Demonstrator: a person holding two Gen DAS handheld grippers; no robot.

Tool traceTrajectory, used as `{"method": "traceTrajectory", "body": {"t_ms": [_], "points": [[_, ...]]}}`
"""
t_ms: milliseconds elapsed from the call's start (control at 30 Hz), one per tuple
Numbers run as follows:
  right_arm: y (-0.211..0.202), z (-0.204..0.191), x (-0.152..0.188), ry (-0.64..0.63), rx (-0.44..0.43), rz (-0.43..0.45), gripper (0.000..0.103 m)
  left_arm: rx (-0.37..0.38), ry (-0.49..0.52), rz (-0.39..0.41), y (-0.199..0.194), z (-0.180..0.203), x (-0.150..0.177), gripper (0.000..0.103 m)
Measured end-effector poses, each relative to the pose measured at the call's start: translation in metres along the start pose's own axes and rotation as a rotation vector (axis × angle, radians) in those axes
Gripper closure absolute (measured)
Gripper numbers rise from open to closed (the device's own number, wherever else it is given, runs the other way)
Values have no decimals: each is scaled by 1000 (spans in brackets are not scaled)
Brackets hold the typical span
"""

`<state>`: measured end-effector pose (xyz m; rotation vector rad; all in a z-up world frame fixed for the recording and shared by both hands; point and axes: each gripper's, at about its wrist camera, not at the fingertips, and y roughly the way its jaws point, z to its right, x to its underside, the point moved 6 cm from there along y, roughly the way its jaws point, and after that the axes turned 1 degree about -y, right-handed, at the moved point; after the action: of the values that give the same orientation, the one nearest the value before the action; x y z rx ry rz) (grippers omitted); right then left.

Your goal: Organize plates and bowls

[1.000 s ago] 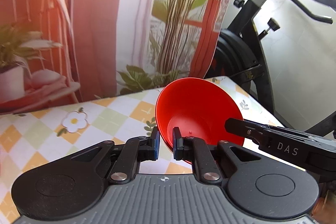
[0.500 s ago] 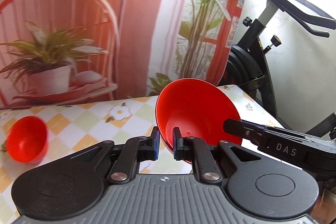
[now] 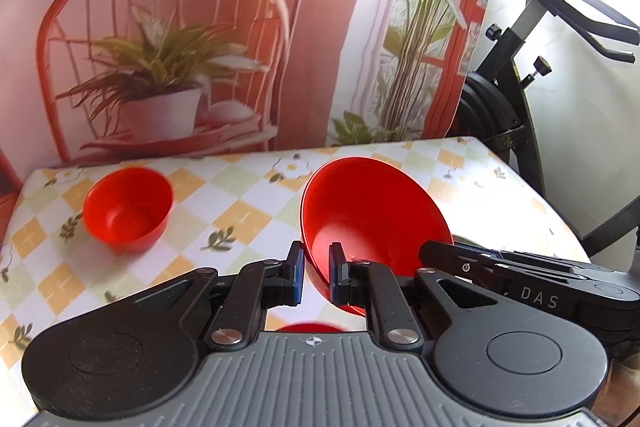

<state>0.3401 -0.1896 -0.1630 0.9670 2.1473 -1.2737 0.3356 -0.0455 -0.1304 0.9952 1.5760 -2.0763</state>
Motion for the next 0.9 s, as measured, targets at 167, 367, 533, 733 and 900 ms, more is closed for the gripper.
{"method": "traceTrajectory", "body": {"t_ms": [167, 367, 533, 733, 900], "points": [[10, -23, 2, -18, -14, -3, 92, -20, 11, 11, -6, -21, -8, 90], [13, -42, -7, -52, -28, 18, 91, -4, 20, 77, -23, -29, -24, 90], [16, -37, 5, -44, -10, -17, 91, 20, -53, 43, -16, -34, 4, 90], [11, -29, 28, -32, 5, -50, 92, 50, -150, 29, -10, -36, 37, 90], [5, -25, 41, -14, 0, -74, 92, 45, -177, 18, -10, -34, 59, 90]]}}
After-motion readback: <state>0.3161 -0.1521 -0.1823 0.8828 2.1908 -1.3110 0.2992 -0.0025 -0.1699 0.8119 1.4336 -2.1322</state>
